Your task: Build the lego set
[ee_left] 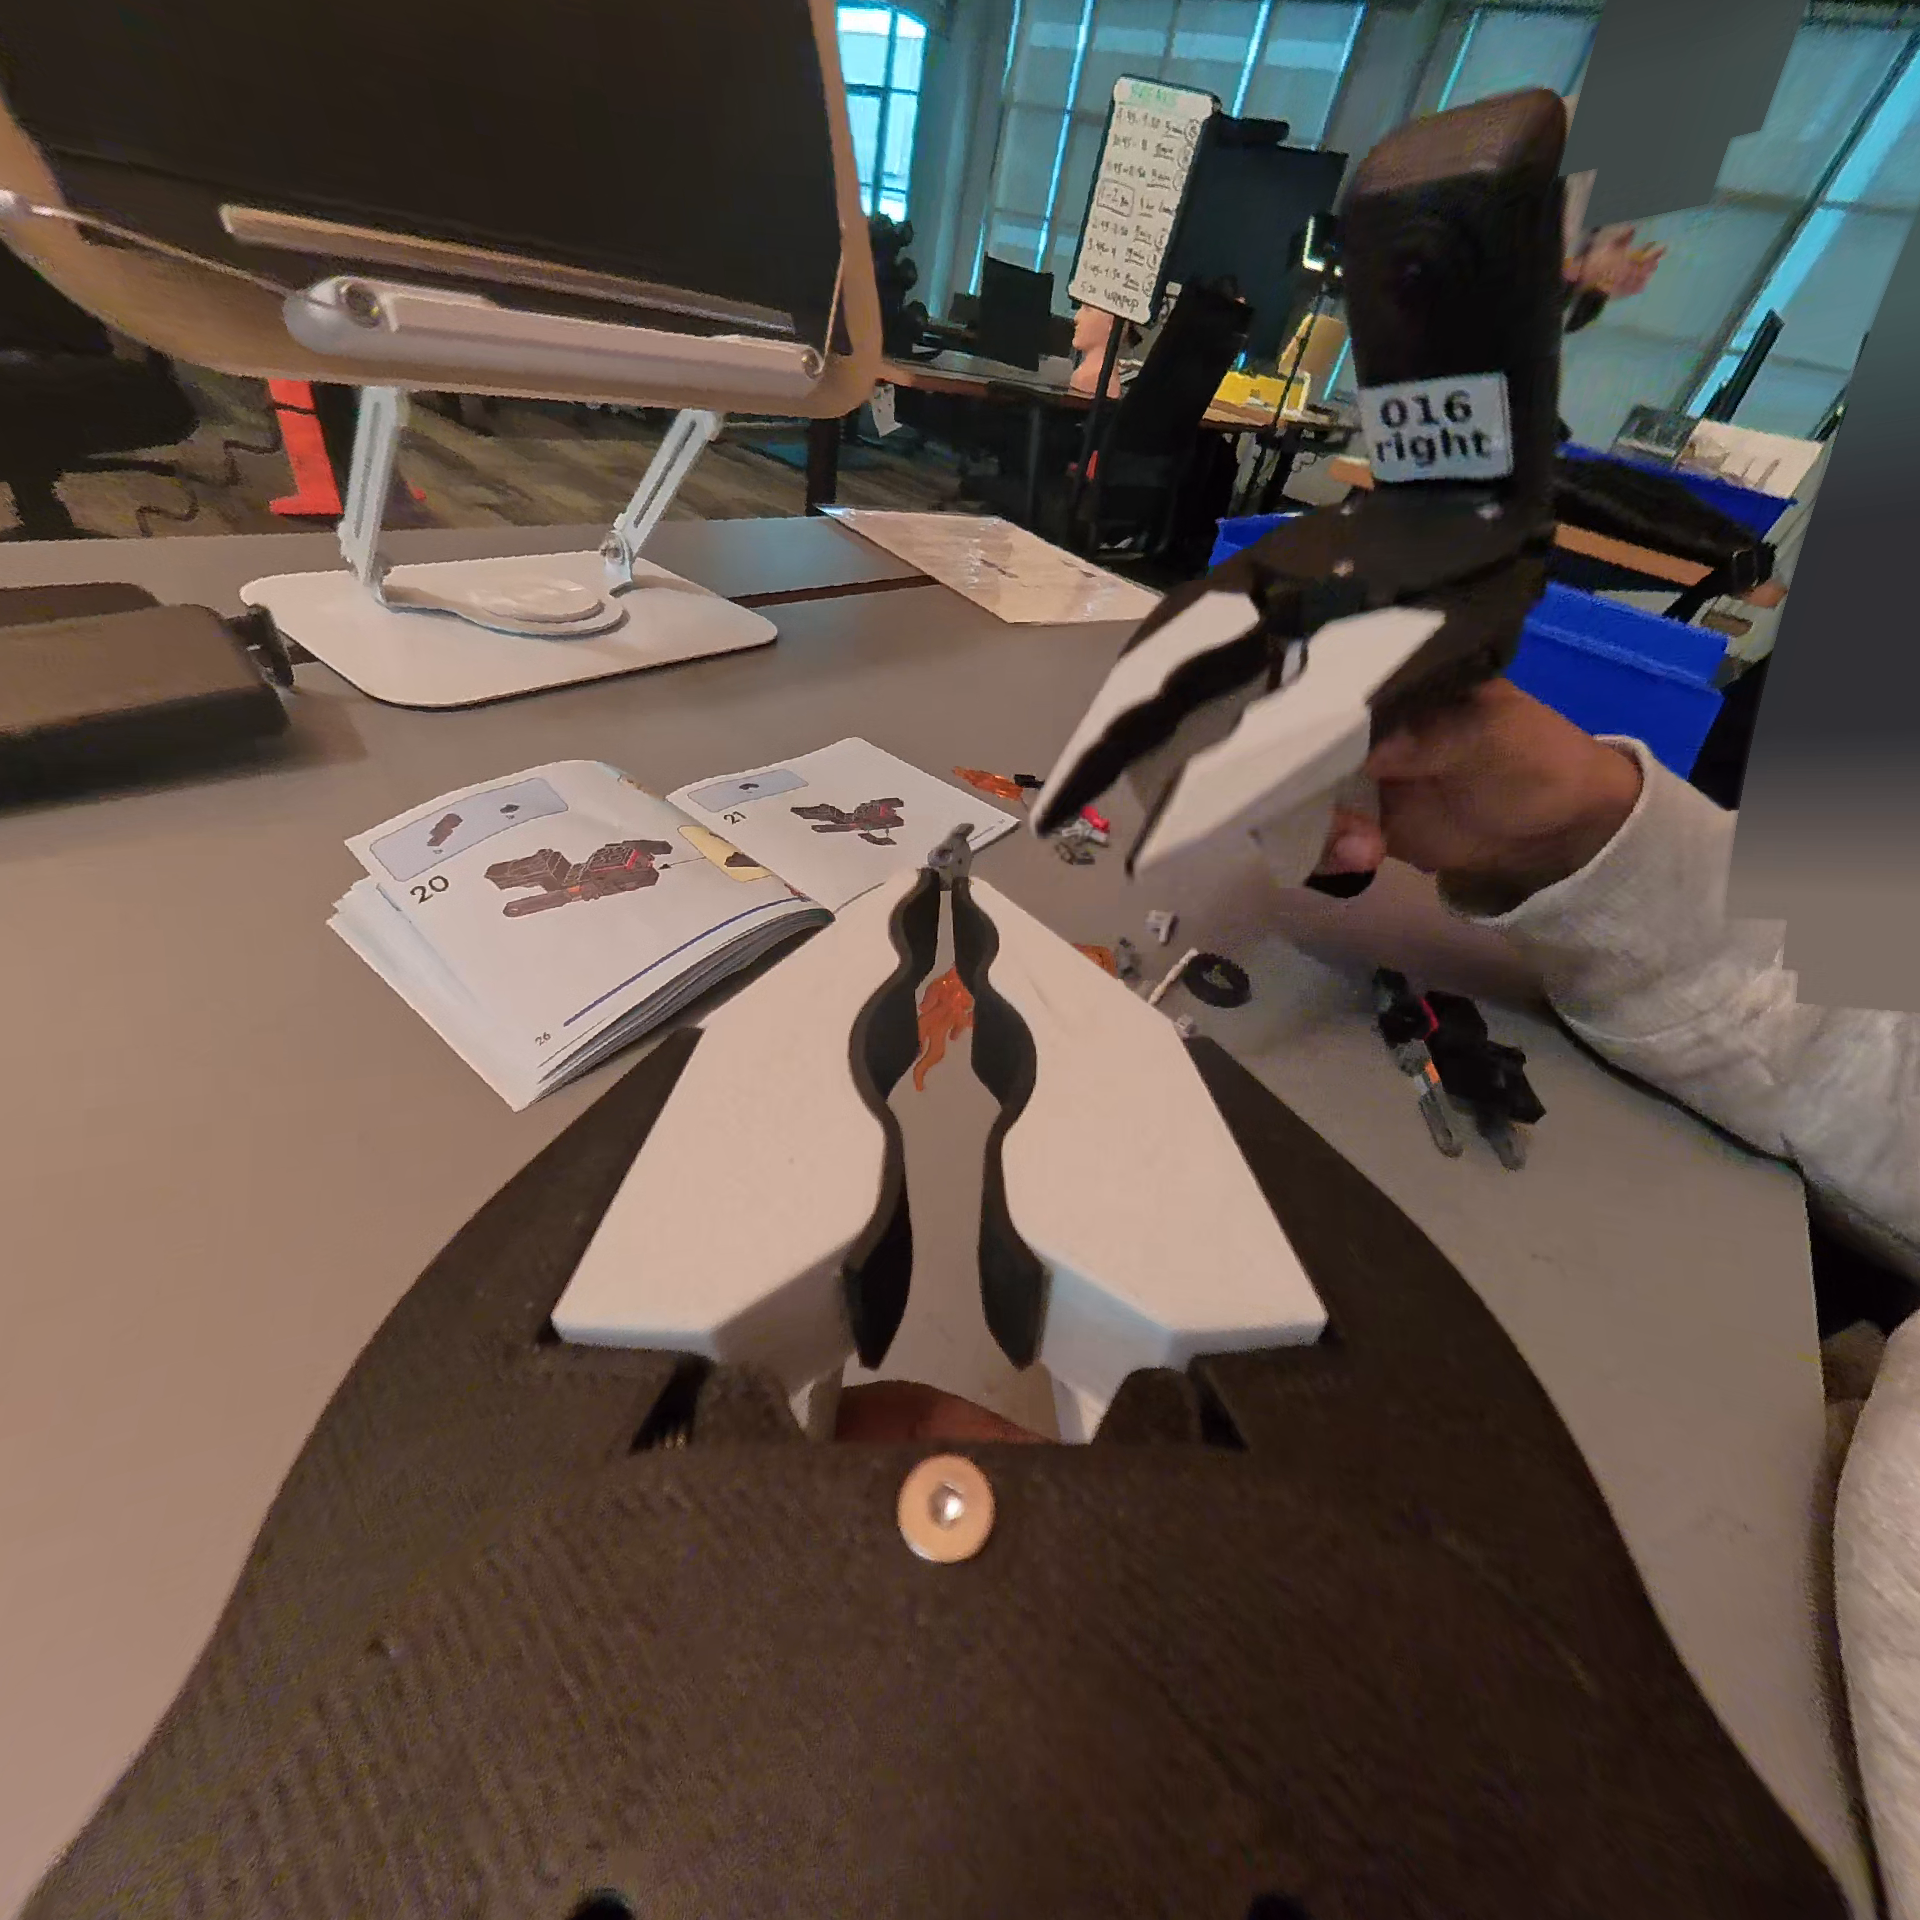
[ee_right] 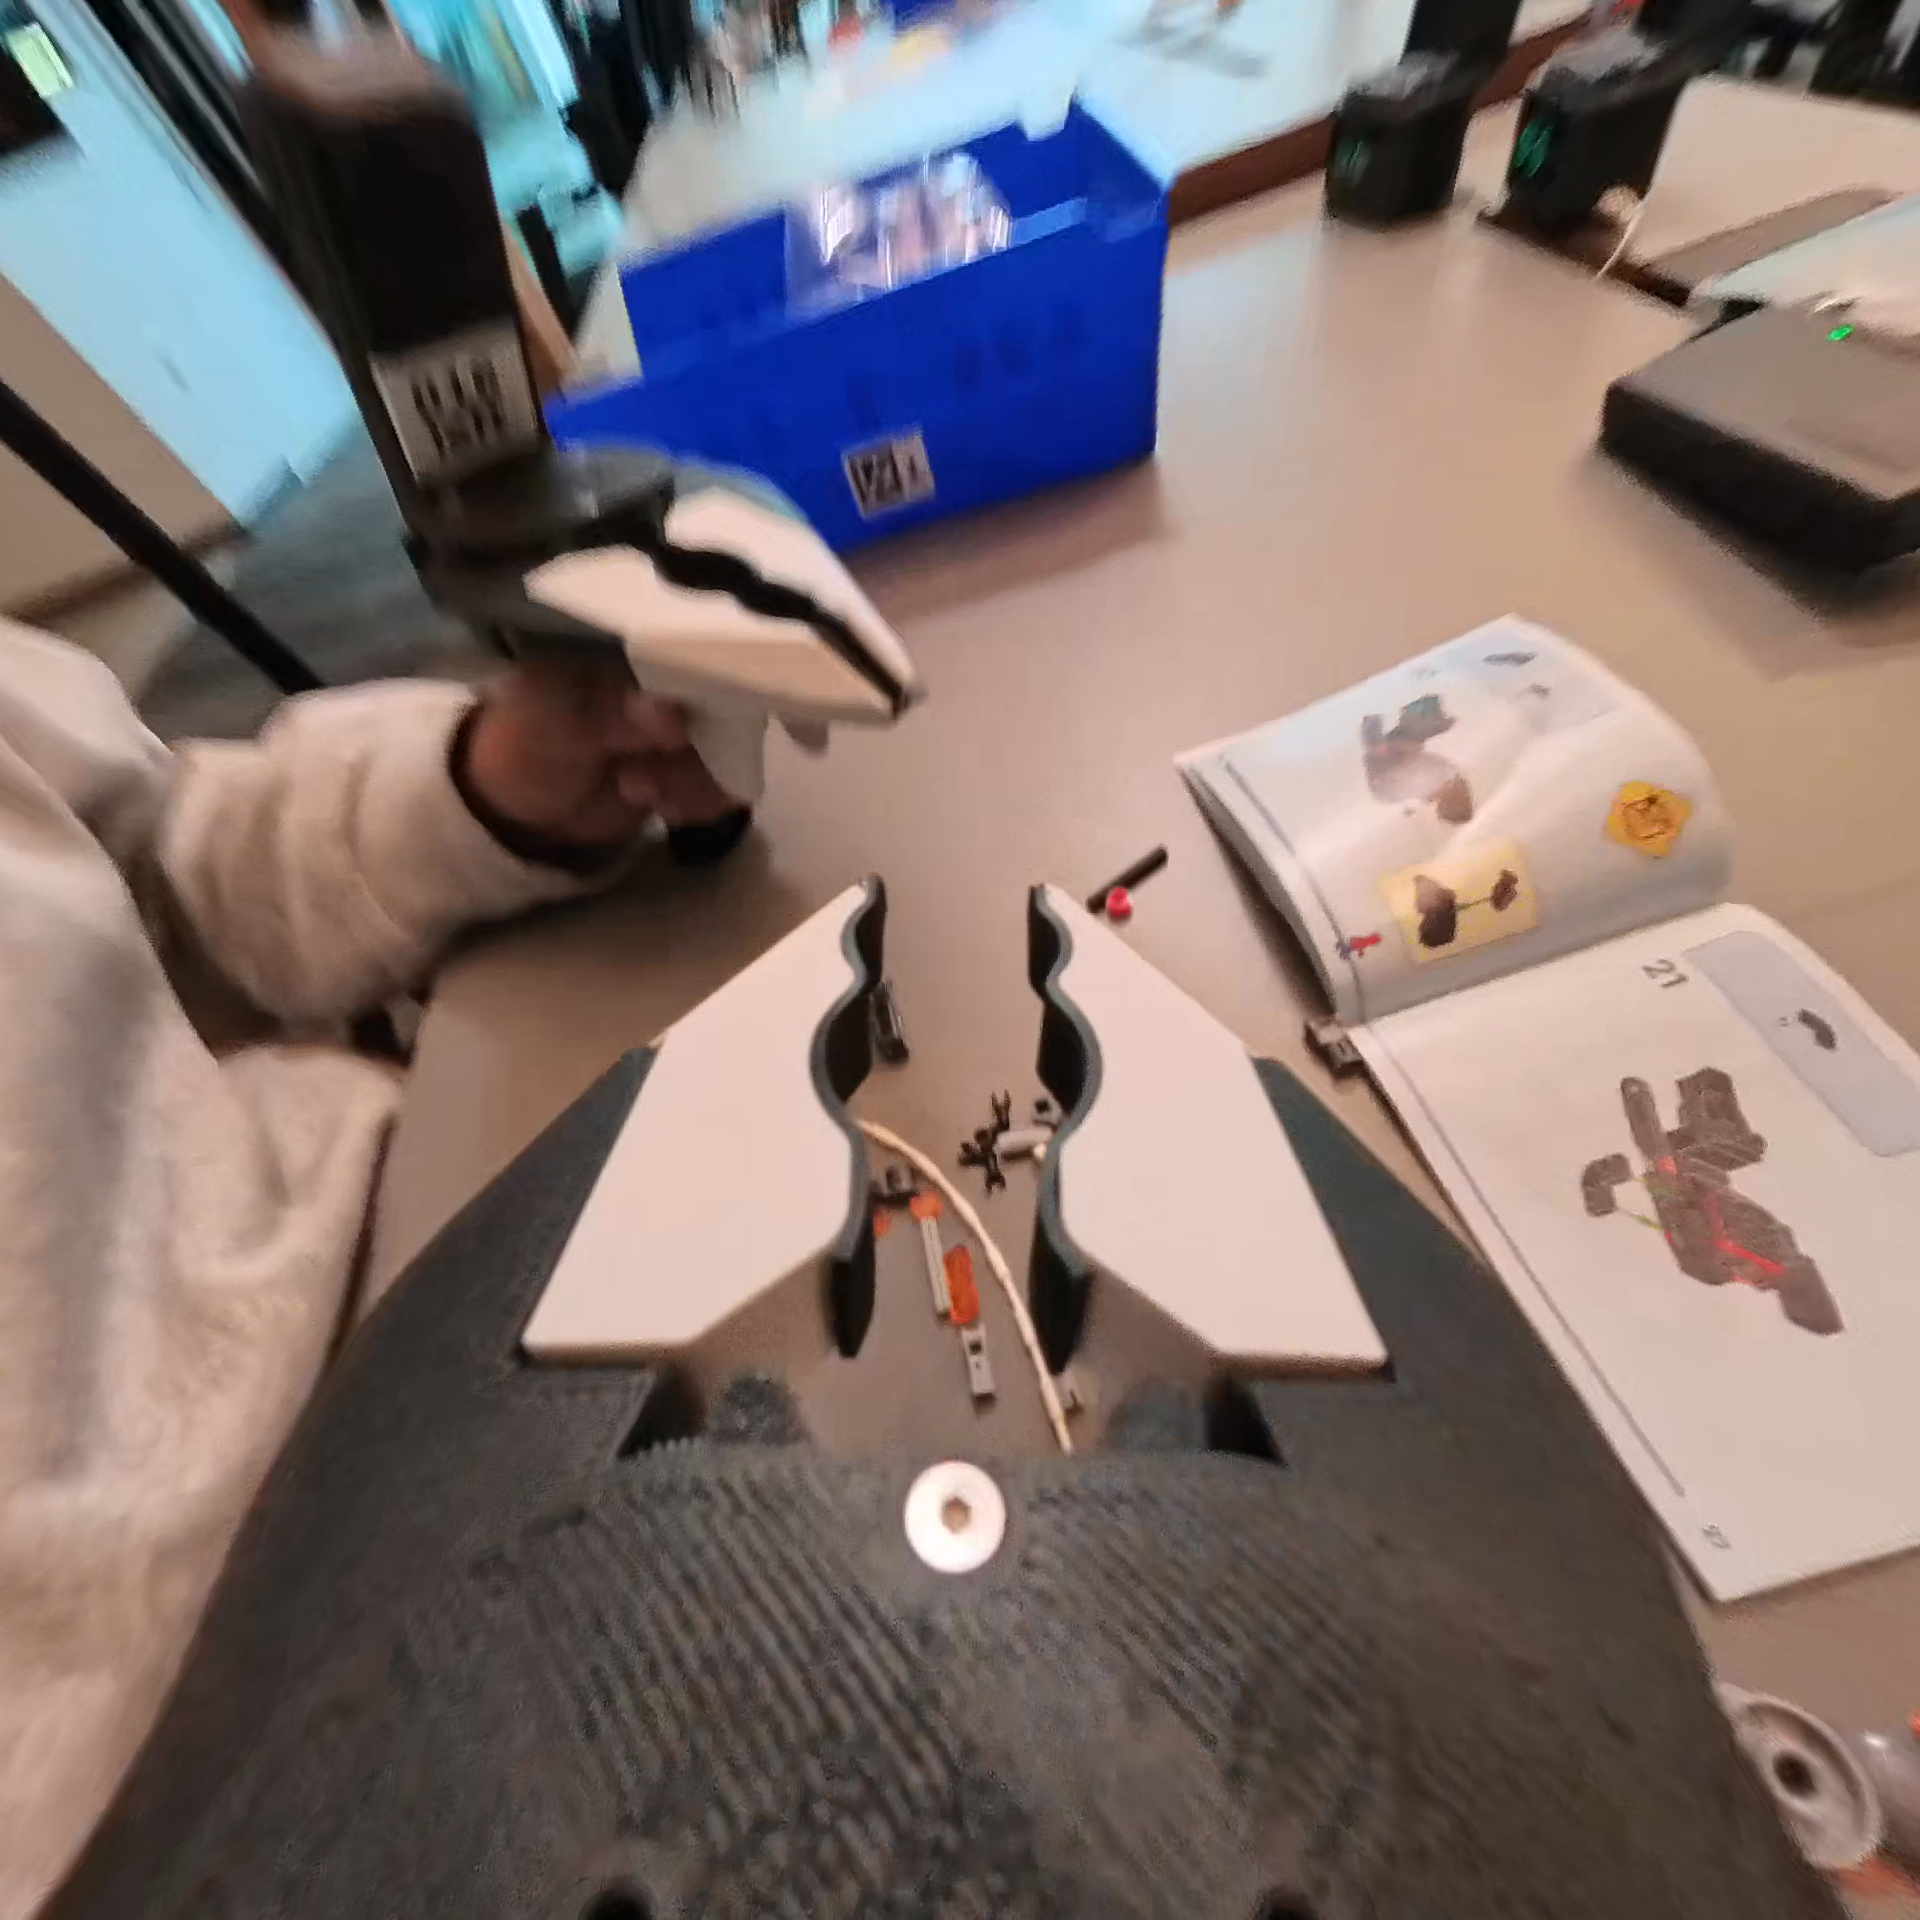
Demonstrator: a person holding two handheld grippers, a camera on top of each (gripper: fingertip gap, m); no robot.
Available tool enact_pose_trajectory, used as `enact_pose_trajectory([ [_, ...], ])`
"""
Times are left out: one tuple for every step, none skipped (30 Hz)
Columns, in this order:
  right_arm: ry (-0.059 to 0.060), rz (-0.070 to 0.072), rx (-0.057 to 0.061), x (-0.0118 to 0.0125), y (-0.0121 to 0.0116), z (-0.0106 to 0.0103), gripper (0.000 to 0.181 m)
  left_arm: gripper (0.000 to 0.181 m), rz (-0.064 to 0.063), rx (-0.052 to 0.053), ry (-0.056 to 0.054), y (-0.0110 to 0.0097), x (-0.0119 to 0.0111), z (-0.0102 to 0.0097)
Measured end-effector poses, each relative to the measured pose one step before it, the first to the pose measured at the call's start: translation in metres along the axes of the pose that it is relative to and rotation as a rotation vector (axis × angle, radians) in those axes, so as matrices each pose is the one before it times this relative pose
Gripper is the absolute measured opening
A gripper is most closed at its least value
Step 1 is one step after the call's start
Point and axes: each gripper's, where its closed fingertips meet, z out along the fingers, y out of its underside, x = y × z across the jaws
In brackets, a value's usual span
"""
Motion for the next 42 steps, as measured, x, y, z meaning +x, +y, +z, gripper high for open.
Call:
enact_pose_trajectory([
  [-0.0141,0.0401,0.0577,0.00140,-0.00787,-0.00506,0.025,0.000,0.0215,-0.0034,0.0007,0.00022,0.00211,0.00057],
  [-0.0143,0.0374,0.0502,0.00071,-0.00663,-0.00368,0.023,0.000,0.0238,-0.0035,-0.0010,0.00022,0.00201,0.00049],
  [-0.0151,0.0345,0.0400,-0.00011,-0.00493,-0.00229,0.020,0.000,0.0244,-0.0042,-0.0017,0.00033,0.00204,0.00056],
  [-0.0148,0.0319,0.0291,-0.00027,-0.00333,-0.00136,0.019,0.000,0.0223,-0.0060,-0.0012,0.00072,0.00188,0.00067],
  [-0.0167,0.0273,0.0188,-0.00094,-0.00172,-0.00030,0.018,0.000,0.0180,-0.0081,0.0012,0.00122,0.00194,0.00102],
  [-0.0168,0.0241,0.0087,-0.00108,-0.00018,0.00052,0.018,0.000,0.0125,-0.0091,0.0044,0.00133,0.00211,0.00104],
  [-0.0150,0.0215,0.0027,-0.00114,0.00076,0.00128,0.018,0.000,0.0096,-0.0077,0.0063,0.00120,0.00219,0.00094],
  [-0.0143,0.0181,0.0014,-0.00122,0.00115,0.00189,0.018,0.000,0.0102,-0.0034,0.0060,0.00037,0.00218,0.00058],
  [-0.0127,0.0154,-0.0023,-0.00128,0.00173,0.00222,0.018,0.000,0.0107,-0.0001,0.0035,-0.00025,0.00177,0.00036],
  [-0.0112,0.0116,-0.0074,-0.00132,0.00243,0.00245,0.018,0.000,0.0111,0.0003,0.0017,-0.00018,0.00155,0.00014],
  [-0.0092,0.0076,-0.0098,-0.00127,0.00245,0.00258,0.018,0.000,0.0120,-0.0005,0.0013,-0.00021,0.00147,0.00015],
  [-0.0069,0.0040,-0.0094,-0.00127,0.00229,0.00241,0.018,0.000,0.0131,-0.0013,0.0004,-0.00003,0.00131,0.00020],
  [-0.0068,0.0020,-0.0077,-0.00151,0.00187,0.00217,0.018,0.000,0.0142,-0.0017,-0.0011,-0.00003,0.00121,0.00029],
  [-0.0097,0.0021,-0.0066,-0.00193,0.00162,0.00204,0.017,0.000,0.0147,-0.0020,-0.0026,0.00008,0.00097,0.00028],
  [-0.0126,0.0035,-0.0050,-0.00235,0.00126,0.00195,0.017,0.000,0.0145,-0.0025,-0.0030,0.00021,0.00093,0.00025],
  [-0.0122,0.0049,-0.0035,-0.00209,0.00103,0.00180,0.016,0.000,0.0135,-0.0031,-0.0031,0.00025,0.00072,0.00035],
  [-0.0097,0.0048,-0.0031,-0.00154,0.00103,0.00155,0.016,0.000,0.0123,-0.0035,-0.0024,0.00036,0.00074,0.00044],
  [-0.0070,0.0035,-0.0038,-0.00095,0.00108,0.00131,0.016,0.000,0.0107,-0.0034,-0.0017,0.00036,0.00068,0.00038],
  [-0.0037,0.0031,-0.0038,-0.00048,0.00100,0.00111,0.016,0.000,0.0092,-0.0034,-0.0011,0.00045,0.00074,0.00036],
  [0.0012,0.0032,-0.0034,0.00046,0.00096,0.00075,0.016,0.000,0.0088,-0.0024,-0.0014,0.00011,0.00066,0.00031],
  [0.0047,0.0024,-0.0024,0.00098,0.00075,0.00052,0.016,0.000,0.0088,-0.0001,-0.0010,-0.00014,0.00059,0.00009],
  [0.0051,0.0017,-0.0022,0.00109,0.00073,0.00043,0.016,0.000,0.0081,0.0015,-0.0013,-0.00034,0.00058,-0.00002],
  [0.0015,0.0019,-0.0017,0.00043,0.00042,0.00024,0.016,0.000,0.0068,0.0020,-0.0014,-0.00047,0.00046,-0.00012],
  [-0.0013,0.0023,-0.0008,0.00000,0.00030,0.00030,0.015,0.000,0.0052,0.0017,-0.0008,-0.00041,0.00034,-0.00007],
  [-0.0007,0.0022,-0.0007,0.00006,0.00022,0.00019,0.013,0.000,0.0038,0.0008,-0.0005,-0.00019,0.00025,0.00004],
  [-0.0001,0.0007,-0.0007,0.00006,0.00010,0.00017,0.011,0.000,0.0025,-0.0004,0.0003,0.00009,0.00028,0.00008],
  [-0.0004,-0.0001,-0.0015,-0.00007,0.00019,0.00009,0.008,0.000,0.0018,-0.0012,0.0007,0.00020,0.00031,0.00007],
  [0.0009,-0.0005,-0.0021,0.00005,0.00032,0.00015,0.007,0.000,0.0016,0.0001,0.0006,-0.00006,0.00033,0.00001],
  [0.0024,-0.0017,-0.0026,0.00018,0.00035,0.00029,0.006,0.000,0.0018,0.0010,0.0004,-0.00015,0.00019,-0.00009],
  [0.0035,-0.0027,-0.0032,0.00035,0.00035,0.00023,0.005,0.000,0.0017,0.0014,-0.0002,-0.00023,0.00025,-0.00003],
  [0.0030,-0.0025,-0.0022,0.00020,0.00027,0.00020,0.005,0.000,0.0013,0.0004,-0.0004,-0.00006,0.00002,-0.00008],
  [0.0021,-0.0012,-0.0006,0.00012,0.00008,0.00023,0.004,0.000,0.0012,-0.0008,-0.0009,0.00018,-0.00006,-0.00001],
  [0.0016,-0.0006,0.0005,0.00007,-0.00018,0.00000,0.004,0.000,0.0004,0.0003,-0.0001,-0.00004,0.00004,-0.00003],
  [0.0014,-0.0005,0.0007,0.00005,-0.00020,-0.00008,0.004,0.000,0.0001,0.0012,0.0002,-0.00014,0.00006,-0.00005],
  [0.0014,0.0001,-0.0001,0.00022,-0.00013,-0.00002,0.004,0.000,0.0002,0.0009,0.0001,-0.00012,0.00008,0.00001],
  [0.0015,0.0003,-0.0007,0.00012,0.00000,0.00003,0.004,0.000,-0.0001,-0.0001,0.0002,0.00011,0.00005,0.00001],
  [0.0018,-0.0003,-0.0006,0.00007,-0.00003,0.00002,0.004,0.000,-0.0007,-0.0008,0.0010,0.00019,0.00008,0.00015],
  [0.0019,-0.0012,0.0000,0.00016,-0.00010,-0.00004,0.004,0.000,-0.0014,-0.0007,0.0014,0.00020,0.00014,0.00007],
  [0.0017,-0.0015,-0.0003,-0.00007,-0.00005,0.00002,0.004,0.000,-0.0012,0.0004,0.0005,-0.00005,-0.00002,0.00013],
  [0.0016,-0.0014,-0.0008,0.00006,-0.00010,-0.00001,0.004,0.000,-0.0010,0.0011,0.0000,-0.00011,-0.00011,-0.00004],
  [0.0017,-0.0015,-0.0004,-0.00001,-0.00009,0.00001,0.004,0.000,-0.0019,0.0012,0.0009,-0.00003,0.00009,-0.00001],
  [0.0017,-0.0017,-0.0002,-0.00012,-0.00014,0.00000,0.004,0.000,-0.0030,0.0006,0.0021,-0.00003,0.00006,0.00008],
])
